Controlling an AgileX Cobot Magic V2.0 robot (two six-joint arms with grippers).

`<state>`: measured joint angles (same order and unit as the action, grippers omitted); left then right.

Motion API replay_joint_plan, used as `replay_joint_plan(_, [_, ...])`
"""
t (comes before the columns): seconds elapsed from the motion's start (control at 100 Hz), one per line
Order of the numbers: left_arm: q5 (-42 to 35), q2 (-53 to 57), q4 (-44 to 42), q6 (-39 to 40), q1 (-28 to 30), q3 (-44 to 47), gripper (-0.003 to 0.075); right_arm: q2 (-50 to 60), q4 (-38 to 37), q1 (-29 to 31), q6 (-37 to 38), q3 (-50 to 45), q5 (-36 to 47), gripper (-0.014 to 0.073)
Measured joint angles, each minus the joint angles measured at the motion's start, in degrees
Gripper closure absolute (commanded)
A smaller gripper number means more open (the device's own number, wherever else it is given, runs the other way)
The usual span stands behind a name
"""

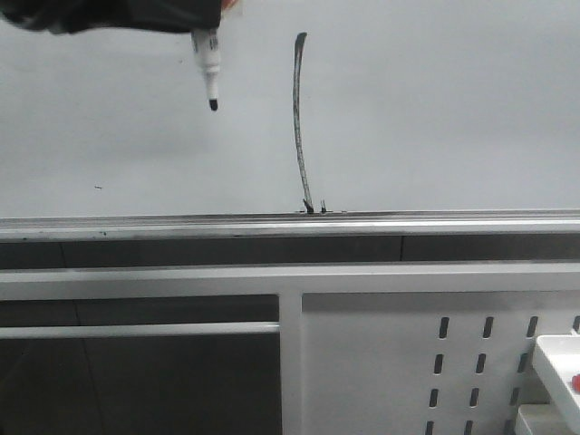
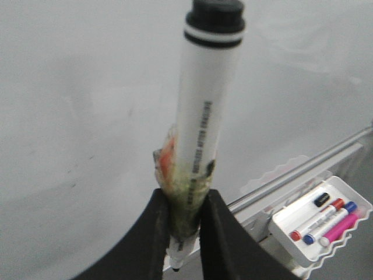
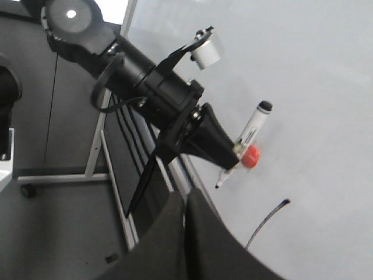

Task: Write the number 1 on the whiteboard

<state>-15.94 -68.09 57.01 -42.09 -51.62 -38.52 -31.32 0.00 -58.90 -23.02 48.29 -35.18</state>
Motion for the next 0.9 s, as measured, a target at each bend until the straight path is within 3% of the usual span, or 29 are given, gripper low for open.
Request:
replay_joint_plan(0.31, [-5.1, -8.8, 4.7, 0.0, 0.0, 0.0, 0.074, 9.6, -4.3, 0.0, 9.3, -11.9, -1.2, 0.0662])
replay_joint_plan(0.58, [-10.2, -10.8, 4.9, 0.0, 0.3, 0.0, 0.074, 10.8, -5.6, 0.0, 13.2, -16.4, 0.3, 0.0662])
replay_joint_plan(0.9, [-4.4, -12.2, 5.2, 0.0, 3.3, -4.2, 0.074, 10.8, -6.2, 0.0, 13.8, -16.4, 2.7, 0.0662])
